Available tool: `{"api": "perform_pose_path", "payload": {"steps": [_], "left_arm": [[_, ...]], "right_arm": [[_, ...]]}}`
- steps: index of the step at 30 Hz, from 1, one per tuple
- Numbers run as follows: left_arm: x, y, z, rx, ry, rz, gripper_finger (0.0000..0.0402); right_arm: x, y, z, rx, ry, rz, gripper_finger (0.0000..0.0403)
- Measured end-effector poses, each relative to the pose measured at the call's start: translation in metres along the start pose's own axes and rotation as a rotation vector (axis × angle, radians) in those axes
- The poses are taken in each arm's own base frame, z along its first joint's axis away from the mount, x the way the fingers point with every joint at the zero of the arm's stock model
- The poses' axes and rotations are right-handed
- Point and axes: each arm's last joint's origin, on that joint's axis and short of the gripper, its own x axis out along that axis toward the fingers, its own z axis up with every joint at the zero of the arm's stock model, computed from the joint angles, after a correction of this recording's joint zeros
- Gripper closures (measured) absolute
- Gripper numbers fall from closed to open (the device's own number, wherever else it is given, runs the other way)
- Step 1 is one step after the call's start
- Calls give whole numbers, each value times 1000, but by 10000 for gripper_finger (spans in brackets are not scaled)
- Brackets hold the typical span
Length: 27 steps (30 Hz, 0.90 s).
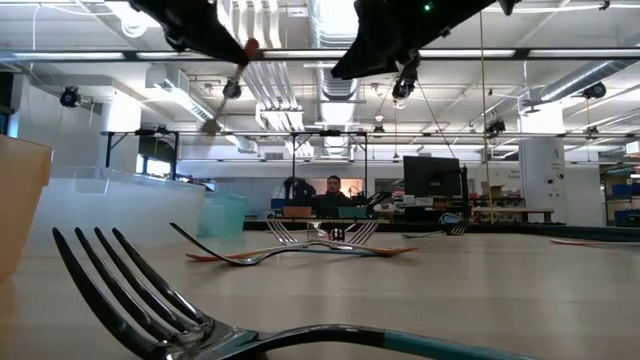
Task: Sort silverware by color (type)
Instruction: Put the orange fork into the orange bin
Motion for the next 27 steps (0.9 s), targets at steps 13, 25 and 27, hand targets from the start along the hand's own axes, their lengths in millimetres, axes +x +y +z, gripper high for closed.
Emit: {"api": "perform_pose_path", "payload": {"steps": [13, 25, 27], "left_arm": [[-37, -4, 36, -113, 478, -308, 402], [-75, -121, 6, -231, 911, -146, 401], [-87, -138, 5, -259, 930, -135, 401]], "right_arm": [[-3, -3, -1, -16, 28, -6, 273], [-2, -7, -21, -87, 205, -14, 273], [-2, -7, -21, -90, 211, -15, 271]]}}
